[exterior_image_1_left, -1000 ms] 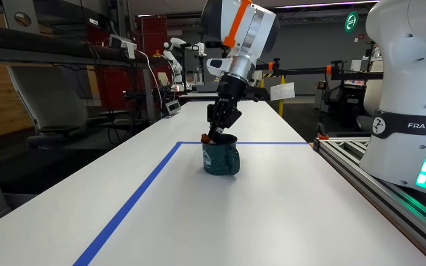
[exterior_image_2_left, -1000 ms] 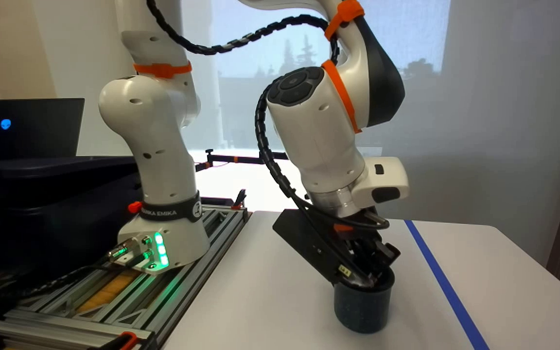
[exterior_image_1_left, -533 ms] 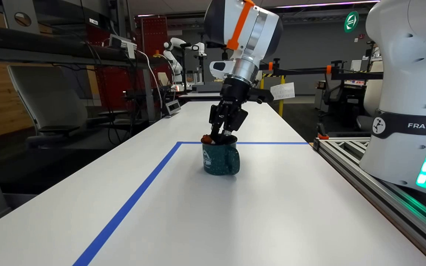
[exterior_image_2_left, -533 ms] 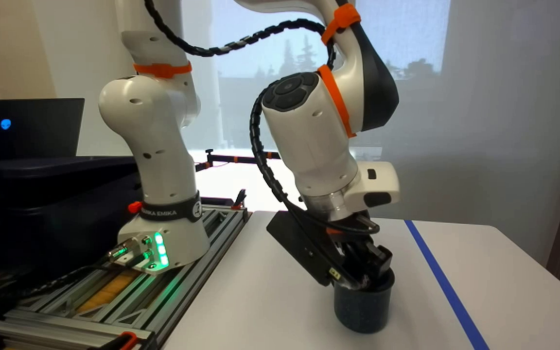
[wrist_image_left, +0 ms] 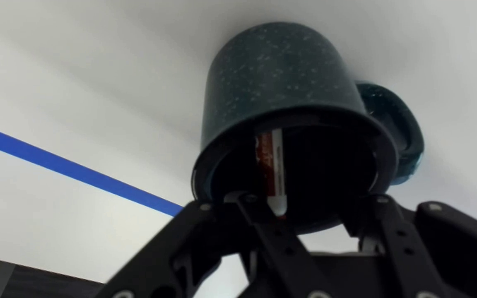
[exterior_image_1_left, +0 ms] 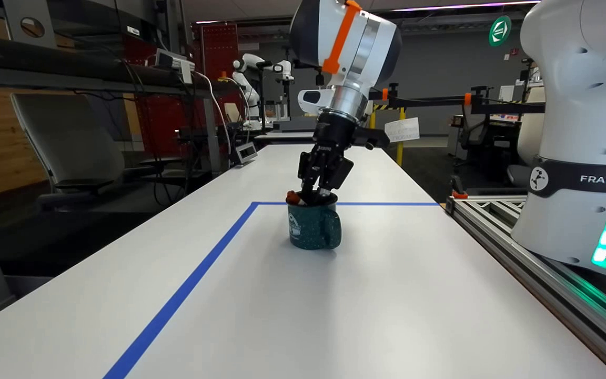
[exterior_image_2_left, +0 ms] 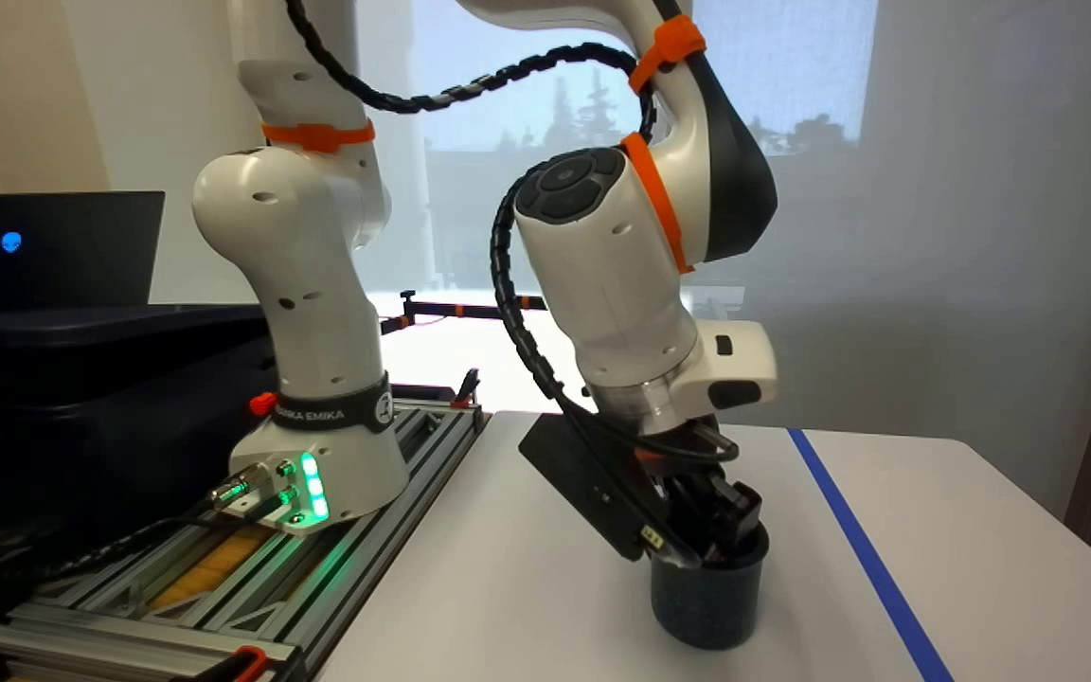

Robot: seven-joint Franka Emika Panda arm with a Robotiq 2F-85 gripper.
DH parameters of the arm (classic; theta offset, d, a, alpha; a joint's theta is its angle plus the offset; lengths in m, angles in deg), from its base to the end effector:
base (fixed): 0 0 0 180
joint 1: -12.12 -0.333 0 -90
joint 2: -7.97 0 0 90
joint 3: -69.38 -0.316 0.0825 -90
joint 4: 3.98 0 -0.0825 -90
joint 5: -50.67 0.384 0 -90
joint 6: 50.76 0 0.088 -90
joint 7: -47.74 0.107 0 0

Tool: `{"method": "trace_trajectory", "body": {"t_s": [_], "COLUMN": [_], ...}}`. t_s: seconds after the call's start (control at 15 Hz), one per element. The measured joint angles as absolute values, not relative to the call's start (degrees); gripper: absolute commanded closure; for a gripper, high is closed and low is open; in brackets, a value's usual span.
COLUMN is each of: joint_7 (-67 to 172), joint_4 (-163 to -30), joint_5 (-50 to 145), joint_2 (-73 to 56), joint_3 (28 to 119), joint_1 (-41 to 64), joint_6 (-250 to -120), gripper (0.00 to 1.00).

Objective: Remove the orange marker from the cup and put it on the table

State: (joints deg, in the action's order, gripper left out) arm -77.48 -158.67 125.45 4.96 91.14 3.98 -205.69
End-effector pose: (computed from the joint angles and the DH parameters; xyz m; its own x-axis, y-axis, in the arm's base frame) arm 0.3617 -0.1242 0.2016 0.6647 0.5879 0.4610 0.6706 -0.7415 -0.0213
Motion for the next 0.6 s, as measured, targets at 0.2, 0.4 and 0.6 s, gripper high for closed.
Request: {"method": "trace_trajectory", "body": {"t_s": [0.2, 0.4, 0.6], "joint_7": [-77.5, -77.5, -77.2], "joint_4": [-158.3, -157.8, -157.6], "joint_5": [125.5, 125.5, 125.4], "joint_2": [4.3, 4.2, 4.0], "joint_3": [90.8, 90.8, 90.7], "joint_1": [4.0, 4.0, 4.0], "joint_6": [-205.7, -205.7, -205.7], "gripper": [0.98, 1.0, 1.0]}}
